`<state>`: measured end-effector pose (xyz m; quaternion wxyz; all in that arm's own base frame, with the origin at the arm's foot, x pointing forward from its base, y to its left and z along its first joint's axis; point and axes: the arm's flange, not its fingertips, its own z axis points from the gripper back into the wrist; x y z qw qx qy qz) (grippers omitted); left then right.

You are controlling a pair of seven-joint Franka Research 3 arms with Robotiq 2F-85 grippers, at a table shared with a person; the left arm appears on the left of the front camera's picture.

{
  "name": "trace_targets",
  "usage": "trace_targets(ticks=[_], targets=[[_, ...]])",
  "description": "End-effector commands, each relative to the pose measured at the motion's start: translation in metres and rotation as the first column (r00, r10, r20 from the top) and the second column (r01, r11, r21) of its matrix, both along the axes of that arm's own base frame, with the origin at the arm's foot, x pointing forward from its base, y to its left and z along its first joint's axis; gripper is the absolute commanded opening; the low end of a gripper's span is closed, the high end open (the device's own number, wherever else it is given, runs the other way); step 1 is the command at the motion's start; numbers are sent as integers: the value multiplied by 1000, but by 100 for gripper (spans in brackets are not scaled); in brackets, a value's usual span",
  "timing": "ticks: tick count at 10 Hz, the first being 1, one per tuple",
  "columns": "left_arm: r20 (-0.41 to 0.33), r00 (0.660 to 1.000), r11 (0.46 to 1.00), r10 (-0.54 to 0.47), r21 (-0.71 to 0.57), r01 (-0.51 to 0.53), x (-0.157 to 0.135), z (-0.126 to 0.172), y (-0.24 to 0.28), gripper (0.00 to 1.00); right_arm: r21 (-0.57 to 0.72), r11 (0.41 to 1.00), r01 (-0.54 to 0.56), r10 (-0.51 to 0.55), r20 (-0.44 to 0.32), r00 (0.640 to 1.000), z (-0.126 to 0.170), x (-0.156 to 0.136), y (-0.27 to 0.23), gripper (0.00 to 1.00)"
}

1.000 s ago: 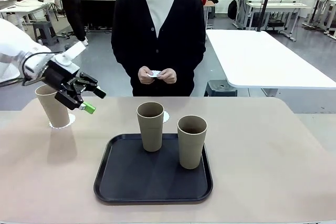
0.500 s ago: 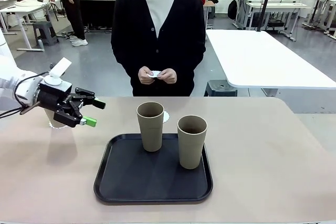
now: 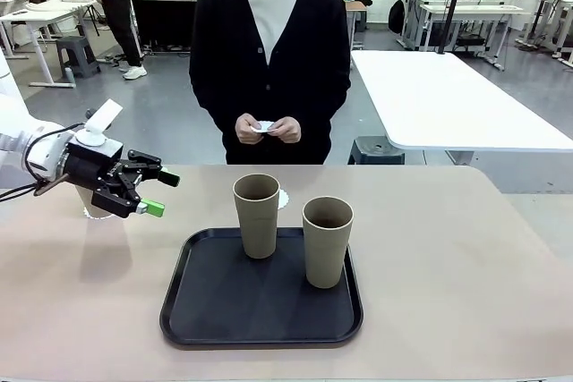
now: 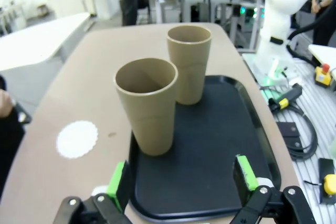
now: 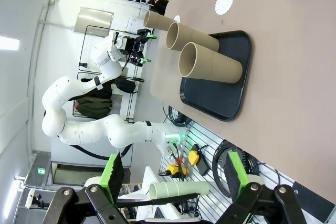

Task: Place coasters on the table and set cups on them.
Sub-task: Take one Reusable plastic cup from the Flat Tray and place it on a coaster set by the human.

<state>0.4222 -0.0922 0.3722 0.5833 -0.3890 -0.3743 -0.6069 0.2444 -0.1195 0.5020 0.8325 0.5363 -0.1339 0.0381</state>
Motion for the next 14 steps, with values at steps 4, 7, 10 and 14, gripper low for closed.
trace_targets(ticks=[4, 7, 10, 14], targets=[[35, 998, 995, 56, -79, -53, 3, -23, -19, 100, 13, 1000, -5, 5, 6, 1000, 0, 1, 0, 100], [80, 996, 996, 29, -89, -22, 9, -44, -42, 100, 13, 1000, -5, 5, 6, 1000, 0, 1, 0, 100], [88, 995, 996, 34, -84, -27, 27, -66, -54, 100, 13, 1000, -5, 5, 6, 1000, 0, 1, 0, 100], [53, 997, 996, 59, -73, -55, 47, -81, -79, 100, 13, 1000, -5, 5, 6, 1000, 0, 1, 0, 100]])
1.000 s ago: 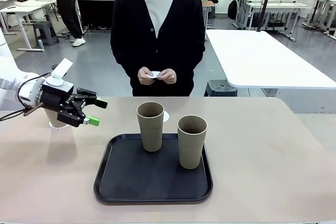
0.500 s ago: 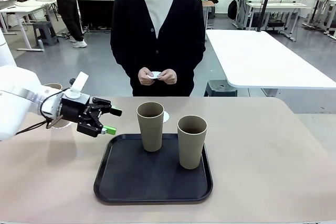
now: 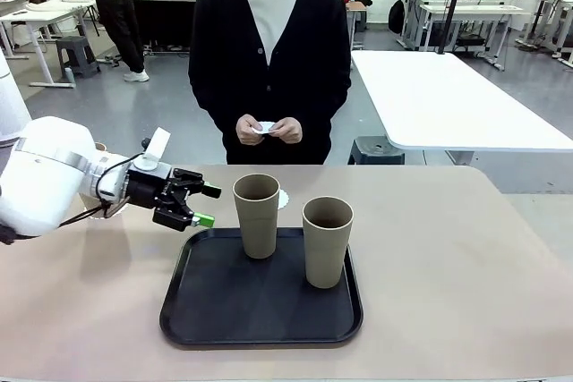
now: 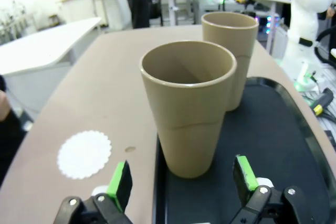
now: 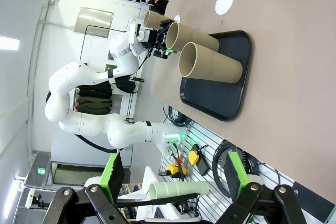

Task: Place coasters on the table and set cups on them.
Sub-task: Take one Reusable plastic cup from the Flat Tray and place it on a coaster set by the human.

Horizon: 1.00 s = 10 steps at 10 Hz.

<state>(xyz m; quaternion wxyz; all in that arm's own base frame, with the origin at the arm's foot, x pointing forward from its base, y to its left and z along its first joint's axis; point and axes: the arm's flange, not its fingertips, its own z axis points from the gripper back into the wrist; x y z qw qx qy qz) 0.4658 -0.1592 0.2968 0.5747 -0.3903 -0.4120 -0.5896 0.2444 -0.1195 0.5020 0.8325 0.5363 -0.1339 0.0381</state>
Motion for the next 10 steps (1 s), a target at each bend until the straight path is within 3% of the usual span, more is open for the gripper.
trace_targets(ticks=[1, 10], targets=[[13, 1000, 1000, 15, -6, -15, 7, -8, -19, 100, 13, 1000, -5, 5, 6, 1000, 0, 1, 0, 100], [-84, 991, 992, -102, -78, 95, 1, -28, -46, 100, 13, 1000, -5, 5, 6, 1000, 0, 1, 0, 100]])
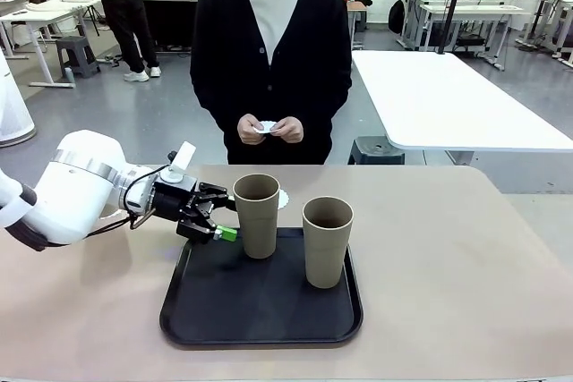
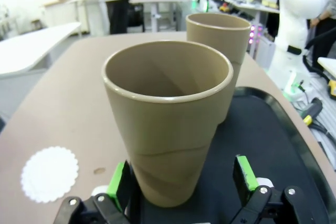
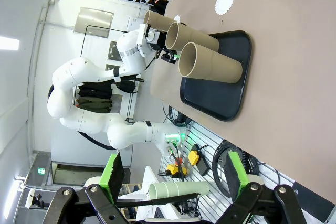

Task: Place coasters on the table and set cups on them.
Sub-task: Take one Reusable plastic cup from the Flat Tray and place it on a coaster set by the human.

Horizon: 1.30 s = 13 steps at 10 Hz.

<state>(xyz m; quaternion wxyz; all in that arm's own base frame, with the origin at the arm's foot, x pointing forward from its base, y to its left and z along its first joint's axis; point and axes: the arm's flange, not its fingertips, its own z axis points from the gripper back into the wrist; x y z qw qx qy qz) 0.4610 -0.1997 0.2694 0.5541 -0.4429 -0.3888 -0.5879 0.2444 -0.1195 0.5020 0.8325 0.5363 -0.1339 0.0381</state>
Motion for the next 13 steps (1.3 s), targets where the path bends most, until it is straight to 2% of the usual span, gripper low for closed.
trace_targets(ticks=[1, 8, 13], targets=[[-21, 1000, 999, -23, -41, 22, 6, -2, -7, 100, 13, 1000, -5, 5, 6, 1000, 0, 1, 0, 100], [1, 998, 996, -61, -66, 61, 11, -7, -11, 100, 13, 1000, -5, 5, 6, 1000, 0, 1, 0, 100], [23, 992, 986, -128, -102, 129, 17, -5, -15, 100, 13, 1000, -5, 5, 6, 1000, 0, 1, 0, 100]])
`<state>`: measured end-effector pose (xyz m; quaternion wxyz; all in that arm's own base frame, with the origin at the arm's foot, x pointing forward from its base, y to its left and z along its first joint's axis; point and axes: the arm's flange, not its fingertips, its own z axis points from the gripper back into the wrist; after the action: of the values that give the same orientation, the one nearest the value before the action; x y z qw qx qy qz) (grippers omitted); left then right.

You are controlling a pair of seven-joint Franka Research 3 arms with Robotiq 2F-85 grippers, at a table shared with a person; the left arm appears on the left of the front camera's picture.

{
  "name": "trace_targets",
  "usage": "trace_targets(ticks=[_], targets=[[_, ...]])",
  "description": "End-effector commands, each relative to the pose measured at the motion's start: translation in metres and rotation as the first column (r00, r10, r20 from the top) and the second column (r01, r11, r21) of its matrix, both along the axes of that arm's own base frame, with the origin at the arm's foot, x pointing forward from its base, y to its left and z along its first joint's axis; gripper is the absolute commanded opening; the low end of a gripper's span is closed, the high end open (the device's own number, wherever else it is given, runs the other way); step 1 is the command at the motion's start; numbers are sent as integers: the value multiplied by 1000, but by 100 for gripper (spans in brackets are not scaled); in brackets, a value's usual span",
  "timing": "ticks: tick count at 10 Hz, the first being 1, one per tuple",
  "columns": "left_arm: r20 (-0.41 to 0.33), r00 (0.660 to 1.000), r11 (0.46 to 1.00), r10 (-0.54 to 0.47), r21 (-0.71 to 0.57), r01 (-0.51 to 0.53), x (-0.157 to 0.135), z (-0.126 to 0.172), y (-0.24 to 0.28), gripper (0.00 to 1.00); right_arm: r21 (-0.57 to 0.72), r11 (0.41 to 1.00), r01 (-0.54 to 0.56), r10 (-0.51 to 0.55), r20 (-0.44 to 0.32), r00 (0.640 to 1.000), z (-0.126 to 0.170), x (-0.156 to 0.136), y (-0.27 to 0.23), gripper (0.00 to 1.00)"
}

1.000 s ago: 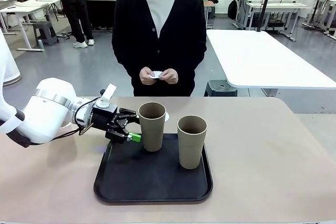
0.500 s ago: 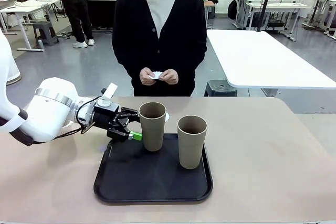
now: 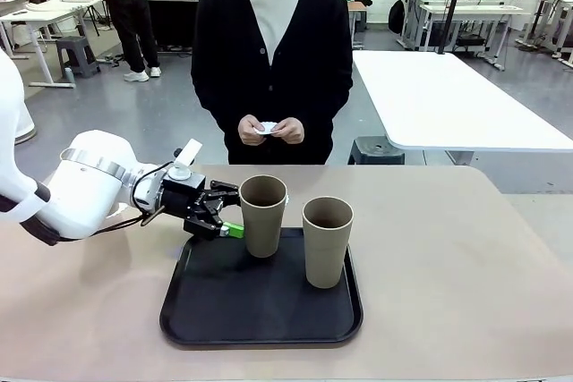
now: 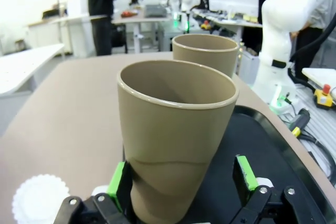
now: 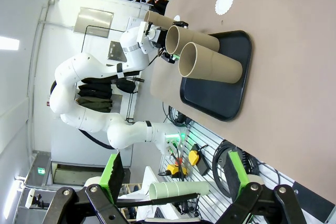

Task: Place coasters on the table and set cups on them.
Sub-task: Take one Reusable plastic cup from the Flat Tray and place it on a coaster set by the human.

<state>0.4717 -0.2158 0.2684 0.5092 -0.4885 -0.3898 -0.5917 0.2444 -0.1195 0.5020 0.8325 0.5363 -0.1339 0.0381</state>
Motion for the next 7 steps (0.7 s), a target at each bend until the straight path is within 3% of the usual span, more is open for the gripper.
trace_targets(ticks=[1, 7], targets=[[38, 998, 999, -42, -13, 43, 9, -4, 0, 100, 13, 1000, -5, 5, 6, 1000, 0, 1, 0, 100], [61, 998, 1000, -15, -21, 17, 27, -9, 0, 100, 13, 1000, -5, 5, 6, 1000, 0, 1, 0, 100]])
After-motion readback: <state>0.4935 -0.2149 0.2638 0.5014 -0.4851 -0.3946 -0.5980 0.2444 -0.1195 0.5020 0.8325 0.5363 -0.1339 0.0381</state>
